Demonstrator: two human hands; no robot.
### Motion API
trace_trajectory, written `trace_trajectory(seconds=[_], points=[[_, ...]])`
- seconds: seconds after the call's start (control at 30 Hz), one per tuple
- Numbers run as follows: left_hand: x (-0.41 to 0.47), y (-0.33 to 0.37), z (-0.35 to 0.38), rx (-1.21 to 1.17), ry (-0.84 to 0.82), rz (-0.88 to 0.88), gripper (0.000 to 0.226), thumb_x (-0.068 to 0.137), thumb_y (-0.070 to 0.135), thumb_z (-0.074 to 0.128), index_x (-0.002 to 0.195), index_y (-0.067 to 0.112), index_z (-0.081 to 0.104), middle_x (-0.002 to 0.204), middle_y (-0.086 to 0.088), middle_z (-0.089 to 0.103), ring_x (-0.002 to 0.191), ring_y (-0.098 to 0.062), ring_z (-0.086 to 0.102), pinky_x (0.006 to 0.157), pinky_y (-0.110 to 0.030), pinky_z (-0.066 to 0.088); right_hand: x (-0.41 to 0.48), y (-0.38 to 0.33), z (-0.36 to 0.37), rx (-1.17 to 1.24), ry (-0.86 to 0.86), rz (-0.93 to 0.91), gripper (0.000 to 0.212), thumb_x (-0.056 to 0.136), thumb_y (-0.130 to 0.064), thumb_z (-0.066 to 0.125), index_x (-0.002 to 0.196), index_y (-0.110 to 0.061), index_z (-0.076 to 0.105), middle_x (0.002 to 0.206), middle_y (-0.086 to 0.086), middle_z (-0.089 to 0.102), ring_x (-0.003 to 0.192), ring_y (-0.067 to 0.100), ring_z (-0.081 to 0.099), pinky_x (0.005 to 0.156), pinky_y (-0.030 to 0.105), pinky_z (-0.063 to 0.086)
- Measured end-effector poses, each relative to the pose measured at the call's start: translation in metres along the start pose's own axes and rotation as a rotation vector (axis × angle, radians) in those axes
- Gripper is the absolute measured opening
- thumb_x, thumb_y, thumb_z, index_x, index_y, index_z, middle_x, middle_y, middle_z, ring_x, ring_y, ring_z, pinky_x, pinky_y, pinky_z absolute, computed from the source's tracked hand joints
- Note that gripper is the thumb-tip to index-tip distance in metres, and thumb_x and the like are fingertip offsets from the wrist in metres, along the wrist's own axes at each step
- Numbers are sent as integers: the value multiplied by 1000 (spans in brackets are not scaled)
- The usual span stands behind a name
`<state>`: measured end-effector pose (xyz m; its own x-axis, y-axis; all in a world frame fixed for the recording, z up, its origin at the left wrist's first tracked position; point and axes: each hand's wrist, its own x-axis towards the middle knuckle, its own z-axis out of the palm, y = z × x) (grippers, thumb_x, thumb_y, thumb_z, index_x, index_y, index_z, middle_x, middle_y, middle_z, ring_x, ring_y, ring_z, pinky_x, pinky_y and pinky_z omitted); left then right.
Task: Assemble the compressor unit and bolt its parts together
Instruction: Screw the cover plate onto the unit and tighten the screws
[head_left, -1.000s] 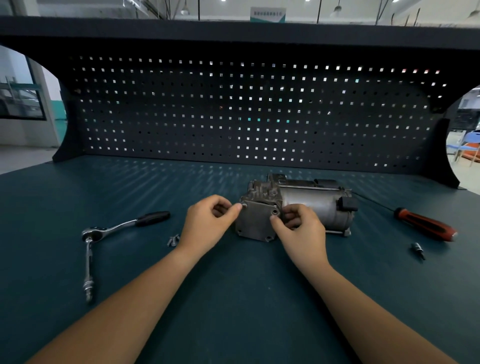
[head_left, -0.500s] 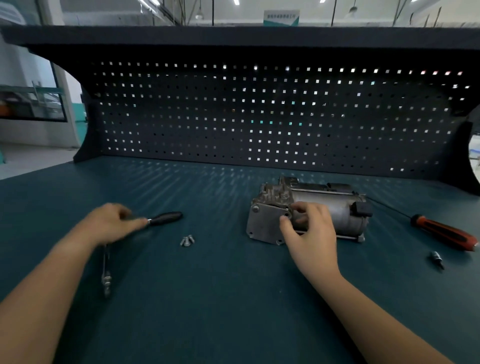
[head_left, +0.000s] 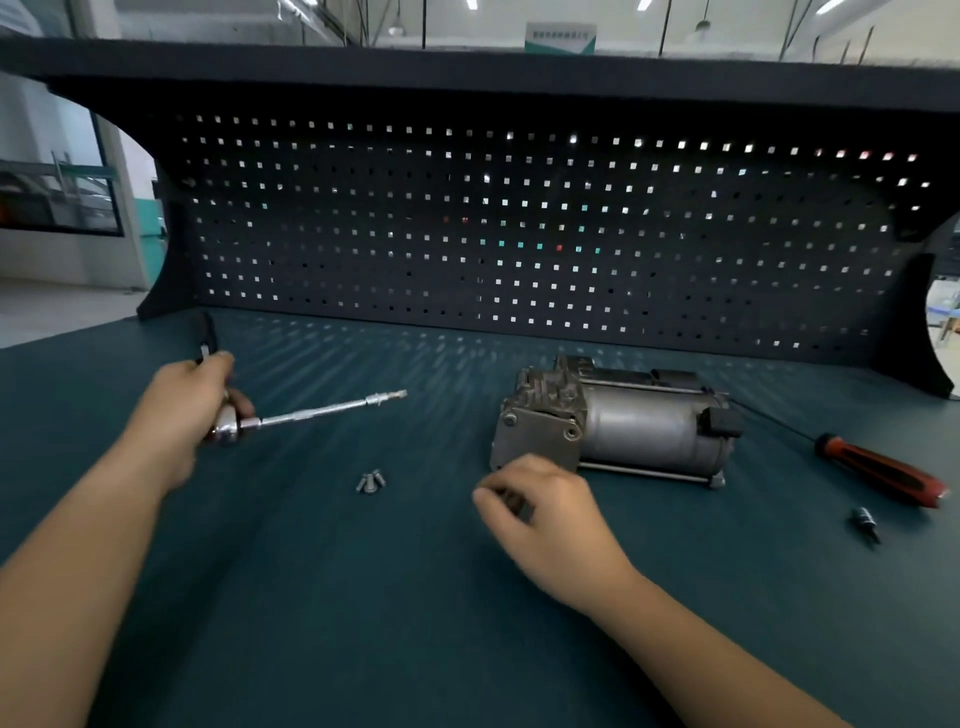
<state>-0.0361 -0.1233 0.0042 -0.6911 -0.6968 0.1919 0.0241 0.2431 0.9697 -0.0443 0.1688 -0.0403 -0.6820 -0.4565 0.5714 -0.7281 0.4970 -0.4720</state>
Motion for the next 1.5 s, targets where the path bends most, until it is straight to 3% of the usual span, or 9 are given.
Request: trace_trajectory(seconds=[0.07,0.17,0.27,0.37,0.5,0.57,0.73,0.9,1.5], points=[[-16,11,13,-158,-27,6,27,96,26,41,73,14,44,31,3,49,25,-6,43,43,-24,37,-2,-11,7,144,-117,112,25,92,-25,53,90,-5,69,79,3,63,76,8,56,71,13,40],[-43,24,35,-242,-111,62,27,97,28,41,74,14,42,32,1,47,28,-8,45,50,-30,34,2,-33,16,653,-166,517,31,97,-35,41,85,-14,61,86,0,67,61,10,62,60,24,49],[-65,33,50,-209,-162,153,29,98,29,39,73,14,40,34,-1,48,30,-11,46,45,-28,35,9,-44,21,1190,-14,760,22,98,-33,38,91,-19,52,84,-2,70,51,9,63,45,17,44],[-81,40,55,-89,-129,306,31,97,31,39,70,14,38,37,-4,54,31,-11,43,43,-28,34,18,-45,20,1414,187,837,21,99,-23,40,91,-12,56,73,-1,73,44,7,59,40,16,40],[-93,46,51,-88,-107,471,33,95,30,42,68,13,38,40,-8,55,31,-11,42,44,-30,35,32,-42,22,1514,288,892,16,98,-20,42,87,-13,51,65,2,71,37,6,45,37,16,31],[-96,47,48,-100,-83,547,31,95,29,43,69,12,40,42,-9,56,32,-11,44,43,-23,40,36,-39,25,1517,279,866,18,99,-20,41,88,-12,53,61,1,70,35,5,42,36,15,31],[-109,42,57,-139,-114,625,30,93,24,50,67,10,43,43,-9,56,31,-9,46,40,-15,39,36,-29,22,1640,274,859,20,97,-17,47,87,-4,58,62,6,70,41,7,55,40,14,43],[-127,42,61,-189,-224,692,38,76,45,45,56,13,42,40,-5,56,33,-10,48,44,-13,41,30,-20,17,1641,162,820,18,95,-11,45,86,-6,59,66,4,71,46,5,58,45,14,46],[-140,34,72,-189,-307,730,34,78,43,43,56,18,46,43,-1,58,37,-13,52,43,-17,42,31,-3,15,1554,75,787,17,95,-15,46,92,-8,61,61,-1,68,43,3,54,45,13,45]])
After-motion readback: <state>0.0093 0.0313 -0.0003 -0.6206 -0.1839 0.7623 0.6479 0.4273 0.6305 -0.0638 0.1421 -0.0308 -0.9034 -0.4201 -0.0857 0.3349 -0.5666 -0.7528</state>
